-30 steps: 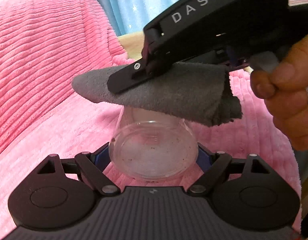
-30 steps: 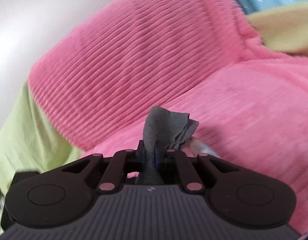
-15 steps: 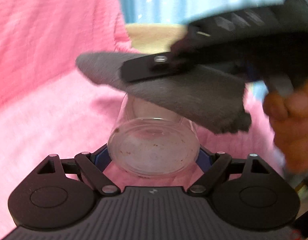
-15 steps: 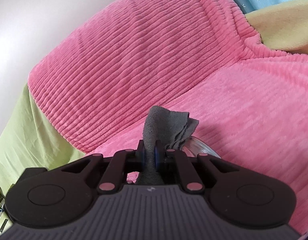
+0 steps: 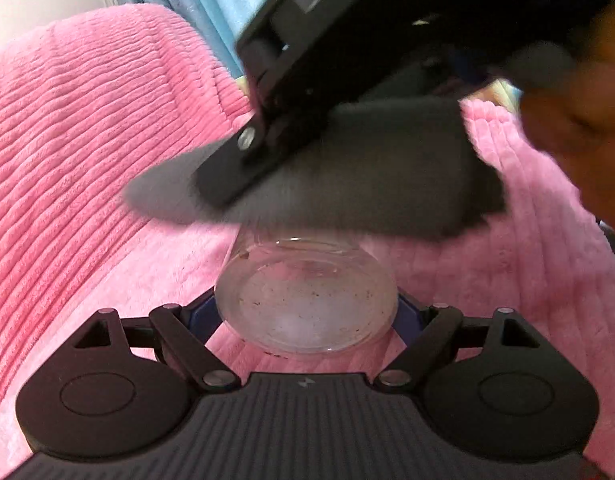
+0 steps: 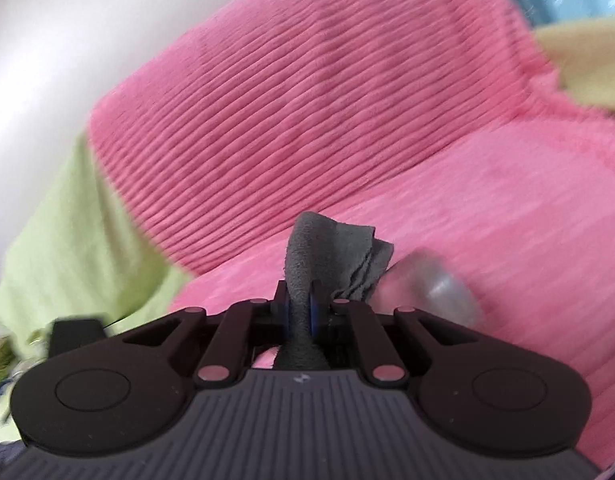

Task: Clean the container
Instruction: 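Hold the jar in the left gripper while the right gripper rubs the cloth over its side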

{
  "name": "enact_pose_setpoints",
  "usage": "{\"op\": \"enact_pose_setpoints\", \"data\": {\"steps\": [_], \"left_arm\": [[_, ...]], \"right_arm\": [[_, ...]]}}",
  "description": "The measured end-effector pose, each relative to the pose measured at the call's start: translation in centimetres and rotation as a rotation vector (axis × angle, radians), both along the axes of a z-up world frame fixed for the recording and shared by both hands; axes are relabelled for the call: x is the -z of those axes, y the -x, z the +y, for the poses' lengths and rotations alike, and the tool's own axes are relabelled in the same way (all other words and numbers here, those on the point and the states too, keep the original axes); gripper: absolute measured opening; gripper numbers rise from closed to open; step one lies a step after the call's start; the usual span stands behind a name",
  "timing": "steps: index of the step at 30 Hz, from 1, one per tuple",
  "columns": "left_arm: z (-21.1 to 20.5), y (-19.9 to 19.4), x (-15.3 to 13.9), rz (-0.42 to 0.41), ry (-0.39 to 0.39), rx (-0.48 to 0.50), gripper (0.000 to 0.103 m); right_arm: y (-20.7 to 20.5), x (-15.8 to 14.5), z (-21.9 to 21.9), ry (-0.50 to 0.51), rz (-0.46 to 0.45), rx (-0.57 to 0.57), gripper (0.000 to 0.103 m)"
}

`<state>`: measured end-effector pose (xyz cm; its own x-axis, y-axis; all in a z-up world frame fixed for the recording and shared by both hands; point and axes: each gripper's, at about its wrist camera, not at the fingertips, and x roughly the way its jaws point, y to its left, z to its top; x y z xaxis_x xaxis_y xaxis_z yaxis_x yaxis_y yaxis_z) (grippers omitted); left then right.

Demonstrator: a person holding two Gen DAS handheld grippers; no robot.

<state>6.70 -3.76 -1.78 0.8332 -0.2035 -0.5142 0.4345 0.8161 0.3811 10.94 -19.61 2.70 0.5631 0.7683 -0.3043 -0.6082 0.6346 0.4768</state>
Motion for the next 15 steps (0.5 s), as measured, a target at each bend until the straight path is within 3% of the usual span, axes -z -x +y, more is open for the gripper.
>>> {"op": "enact_pose_setpoints", "data": {"steps": [2, 4, 8, 10, 12, 15], "left_arm": [[-0.3, 0.1, 0.1, -0.014, -0.024, 0.005, 0.085], [-0.3, 0.1, 0.2, -0.012, -0.028, 0.005, 0.085], [0.0, -0.1, 0.2, -0.002, -0.020, 0.005, 0.085], [0.0, -0.1, 0.3, -0.007, -0.027, 0.011, 0.085], [-0.1, 0.0, 0.2, -0.016, -0.027, 0.021, 0.085], [1.2, -0.5, -0.4, 0.036, 0.107, 0.017, 0.085]], "right_arm": [[-0.4, -0.1, -0.5, 0.004, -0.009, 0.061, 0.006], [0.1, -0.2, -0.3, 0.021, -0.016, 0.041, 0.008], [1.1, -0.3, 1.0, 0.047, -0.021, -0.104, 0.007], [0.6, -0.4, 0.9, 0.061, -0.047, -0.067, 0.006], [-0.6, -0.1, -0.3, 0.018, -0.019, 0.041, 0.006], [-1.3, 0.2, -1.4, -0.029, 0.010, 0.103, 0.006]]}}
